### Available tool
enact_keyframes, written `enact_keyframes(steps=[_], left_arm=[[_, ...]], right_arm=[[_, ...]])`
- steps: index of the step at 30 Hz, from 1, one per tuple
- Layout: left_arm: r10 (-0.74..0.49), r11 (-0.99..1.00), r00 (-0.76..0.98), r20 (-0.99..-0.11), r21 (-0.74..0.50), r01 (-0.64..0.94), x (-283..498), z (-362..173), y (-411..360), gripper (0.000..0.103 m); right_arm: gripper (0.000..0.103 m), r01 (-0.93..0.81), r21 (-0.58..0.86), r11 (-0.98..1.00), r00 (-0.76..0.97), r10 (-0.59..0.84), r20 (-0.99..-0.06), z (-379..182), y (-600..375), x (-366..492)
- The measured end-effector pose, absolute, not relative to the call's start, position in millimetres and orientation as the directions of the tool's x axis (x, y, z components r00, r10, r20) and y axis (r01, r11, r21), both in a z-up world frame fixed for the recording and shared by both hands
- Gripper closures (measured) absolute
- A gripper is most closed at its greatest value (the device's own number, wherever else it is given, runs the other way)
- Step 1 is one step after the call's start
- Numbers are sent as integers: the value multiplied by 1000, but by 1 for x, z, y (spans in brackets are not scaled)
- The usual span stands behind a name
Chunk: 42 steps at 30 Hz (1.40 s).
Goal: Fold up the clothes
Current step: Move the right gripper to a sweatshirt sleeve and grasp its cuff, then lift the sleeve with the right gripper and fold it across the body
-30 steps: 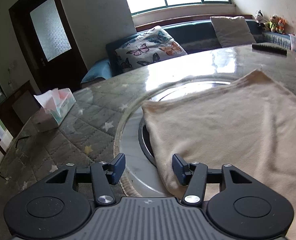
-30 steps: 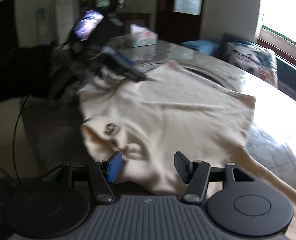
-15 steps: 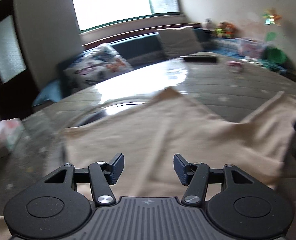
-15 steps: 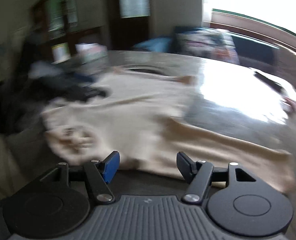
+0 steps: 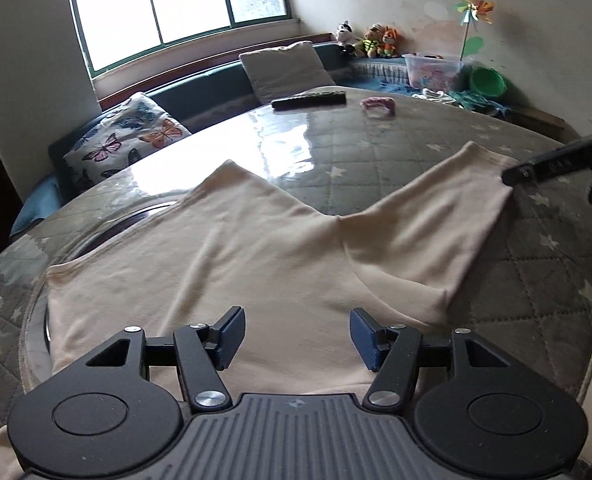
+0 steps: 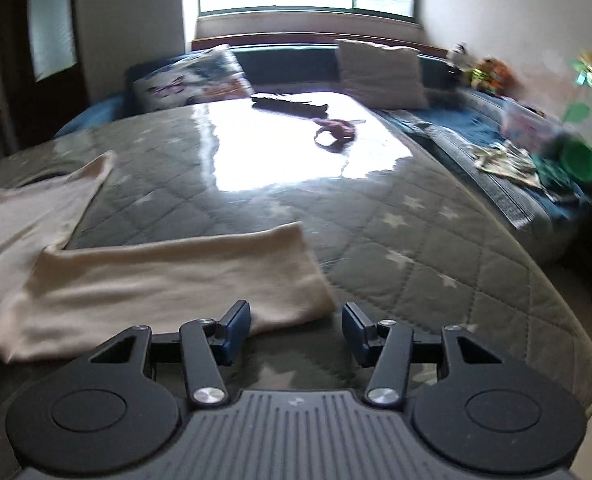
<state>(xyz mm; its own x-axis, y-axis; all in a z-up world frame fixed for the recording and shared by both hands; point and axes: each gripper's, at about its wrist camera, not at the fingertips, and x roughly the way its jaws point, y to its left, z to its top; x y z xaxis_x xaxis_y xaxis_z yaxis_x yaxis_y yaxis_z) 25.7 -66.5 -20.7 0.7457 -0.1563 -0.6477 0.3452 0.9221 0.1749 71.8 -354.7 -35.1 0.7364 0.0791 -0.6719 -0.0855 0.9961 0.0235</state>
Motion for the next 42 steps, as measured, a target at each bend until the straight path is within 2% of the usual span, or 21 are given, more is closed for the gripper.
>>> enact_keyframes(steps=[3, 4, 5, 6, 8, 13, 20, 29, 34, 42], left_arm=[[-156, 916, 744, -650, 187, 355, 25, -23, -71, 42], [-156, 915, 744, -650, 189, 357, 24, -23, -71, 42], [-158, 913, 743, -650, 190, 361, 24, -23, -72, 42], [-160, 912, 742, -651, 190, 364, 24, -23, -73, 42], [-163, 907, 742, -651, 197, 372, 23, -23, -75, 42], [-167, 894, 742, -649, 219, 392, 20, -25, -79, 42], [-170, 898, 762, -624, 220, 381, 21, -15, -79, 41], [-192, 893, 751, -632, 204, 400, 24, -19, -80, 41], [-163, 928, 781, -602, 175, 329, 20, -3, -52, 41], [-58, 977, 825, -562, 140, 164, -3, 9, 9, 41]], right_arm=[[61, -61, 56, 997, 742, 83, -665, -38, -358, 77], [68, -64, 59, 996, 745, 87, -662, -39, -358, 78], [84, -67, 61, 996, 747, 91, -659, -40, -359, 79], [91, -70, 63, 996, 749, 95, -656, -41, -359, 80], [95, -75, 51, 996, 757, 90, -647, -36, -360, 81], [95, -43, 50, 998, 794, 65, -604, -23, -370, 95], [95, -35, 77, 996, 770, 76, -633, -39, -373, 105], [96, -84, 91, 992, 800, 121, -588, -6, -365, 106], [95, -184, 104, 977, 830, 211, -517, 40, -344, 92], [95, -461, 59, 885, 794, 441, -417, 105, -261, 65]])
